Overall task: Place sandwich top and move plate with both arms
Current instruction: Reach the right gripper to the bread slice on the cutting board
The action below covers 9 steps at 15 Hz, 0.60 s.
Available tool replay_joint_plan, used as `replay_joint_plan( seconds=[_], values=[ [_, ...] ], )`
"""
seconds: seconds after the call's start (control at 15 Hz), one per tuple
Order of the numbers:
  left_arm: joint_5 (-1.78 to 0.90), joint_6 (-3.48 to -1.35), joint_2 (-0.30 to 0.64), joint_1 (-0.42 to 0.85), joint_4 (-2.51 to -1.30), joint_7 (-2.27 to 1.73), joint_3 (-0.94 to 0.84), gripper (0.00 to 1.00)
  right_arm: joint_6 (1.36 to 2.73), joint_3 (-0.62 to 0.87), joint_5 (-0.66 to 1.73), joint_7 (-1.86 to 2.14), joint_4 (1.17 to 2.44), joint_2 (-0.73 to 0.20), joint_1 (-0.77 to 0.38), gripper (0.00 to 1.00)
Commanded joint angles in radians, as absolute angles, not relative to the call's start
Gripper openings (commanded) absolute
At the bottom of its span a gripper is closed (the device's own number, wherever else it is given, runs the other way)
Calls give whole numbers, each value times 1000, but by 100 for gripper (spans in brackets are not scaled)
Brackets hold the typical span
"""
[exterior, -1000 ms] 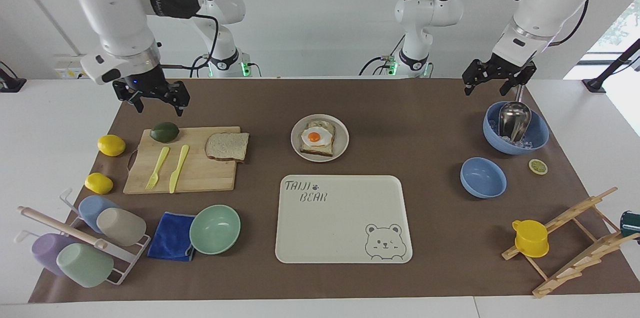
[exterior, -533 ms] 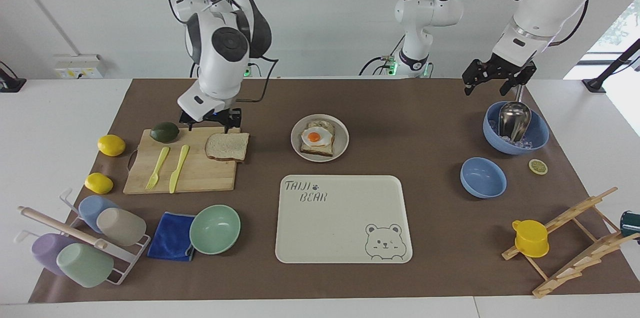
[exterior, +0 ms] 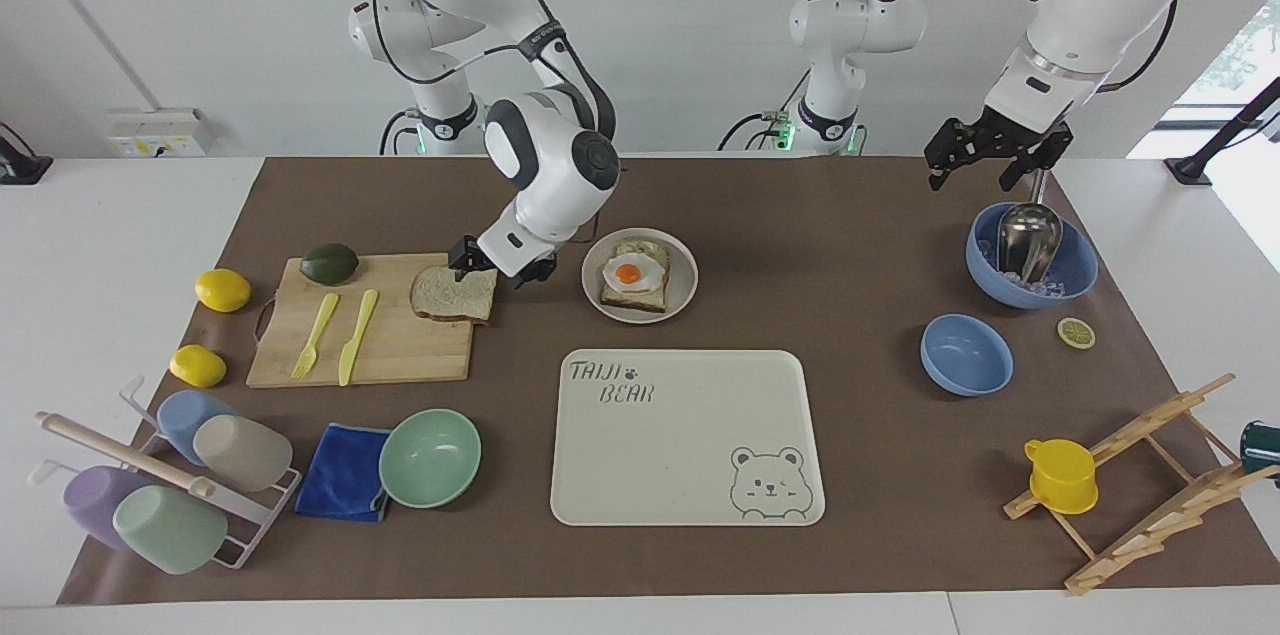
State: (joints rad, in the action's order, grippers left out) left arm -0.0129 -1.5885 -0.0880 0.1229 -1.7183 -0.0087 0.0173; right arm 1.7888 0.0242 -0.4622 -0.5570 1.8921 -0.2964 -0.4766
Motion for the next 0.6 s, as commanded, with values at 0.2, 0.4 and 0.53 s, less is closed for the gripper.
replay_joint_plan(
  seconds=[0.2,0.4,0.53],
  values=[
    [6,-1568,-95,115,-1712,-2,12,100,1914,21,-486,-584,1996,-279,-427,100],
    [6,-1568,-95,115,-1712,-2,12,100,1925,21,-486,-584,2016,-276,-425,100],
    [6,-1568,-95,115,-1712,-2,12,100,1925,21,-486,-586,2023,-276,-425,91]
  ],
)
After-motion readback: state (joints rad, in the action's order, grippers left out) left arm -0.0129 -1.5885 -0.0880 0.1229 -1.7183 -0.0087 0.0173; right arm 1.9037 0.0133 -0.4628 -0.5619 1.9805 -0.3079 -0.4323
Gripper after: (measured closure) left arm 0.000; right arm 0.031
